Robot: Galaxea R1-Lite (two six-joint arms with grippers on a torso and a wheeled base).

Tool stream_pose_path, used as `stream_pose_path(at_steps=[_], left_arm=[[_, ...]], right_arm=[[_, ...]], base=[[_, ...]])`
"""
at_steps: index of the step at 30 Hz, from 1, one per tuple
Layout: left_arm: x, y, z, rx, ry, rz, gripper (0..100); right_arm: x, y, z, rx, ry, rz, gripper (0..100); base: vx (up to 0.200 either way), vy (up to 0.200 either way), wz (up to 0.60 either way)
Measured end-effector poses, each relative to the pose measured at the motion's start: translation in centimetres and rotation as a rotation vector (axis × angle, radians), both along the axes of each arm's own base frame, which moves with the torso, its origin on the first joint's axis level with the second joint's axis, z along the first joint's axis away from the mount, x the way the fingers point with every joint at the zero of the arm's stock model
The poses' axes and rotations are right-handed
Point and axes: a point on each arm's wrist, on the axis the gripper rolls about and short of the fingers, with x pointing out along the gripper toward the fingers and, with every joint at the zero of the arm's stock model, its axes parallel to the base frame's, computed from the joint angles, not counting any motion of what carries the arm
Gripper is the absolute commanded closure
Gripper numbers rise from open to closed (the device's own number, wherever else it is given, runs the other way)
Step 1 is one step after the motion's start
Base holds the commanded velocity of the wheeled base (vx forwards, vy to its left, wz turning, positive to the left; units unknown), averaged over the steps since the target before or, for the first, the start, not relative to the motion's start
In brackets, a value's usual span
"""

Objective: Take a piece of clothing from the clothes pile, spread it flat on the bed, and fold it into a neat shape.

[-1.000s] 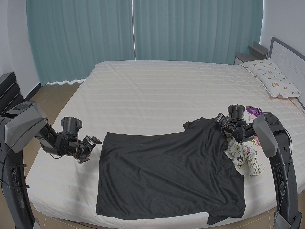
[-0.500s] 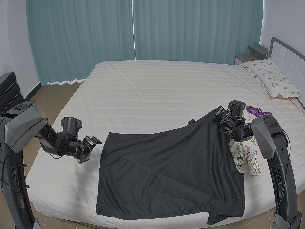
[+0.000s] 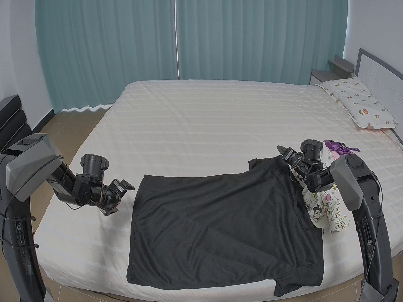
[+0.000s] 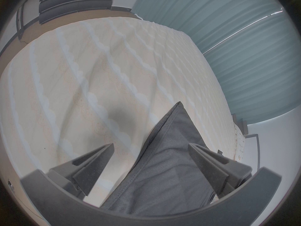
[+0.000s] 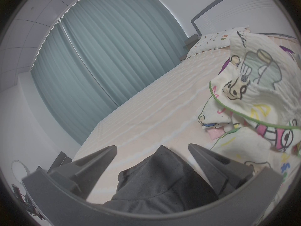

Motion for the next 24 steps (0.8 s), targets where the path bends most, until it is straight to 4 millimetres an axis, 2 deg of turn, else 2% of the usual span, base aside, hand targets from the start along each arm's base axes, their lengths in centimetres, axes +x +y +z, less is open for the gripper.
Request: stream_pose_path(at_steps=[7,13,16,19,22,24], left_arm=[[-0.5,-0.1,0.3,0.001,0.001,-0.006,0],[-1.2,-0.6,0.9,0.001,-0.001,-0.024,0],[-1.9,-1.3,1.3,0.003,0.005,-0.044,0],[-3.0,-1.9,1.3,0.011,0.023,-0.071,0],[-4.8,-2.4,0.7,0.041,0.058,-0.123,0],[-6.2,-2.5,0.2,0.060,0.086,-0.154,0]], right_arm=[[-2.2,0.2,1.3,0.007,0.054,0.014,0],[-5.8,1.0,2.0,0.012,0.127,0.049,0],[-8.6,1.5,2.5,0.024,0.173,0.064,0],[-11.5,1.8,3.1,0.045,0.216,0.072,0],[-14.7,1.9,3.7,0.067,0.262,0.078,0],[-15.9,1.9,4.0,0.079,0.272,0.077,0]], base=[[0.000,0.000,0.00],[-0.200,0.000,0.00],[-0.200,0.000,0.00],[0.000,0.000,0.00],[0.000,0.000,0.00],[0.000,0.000,0.00]])
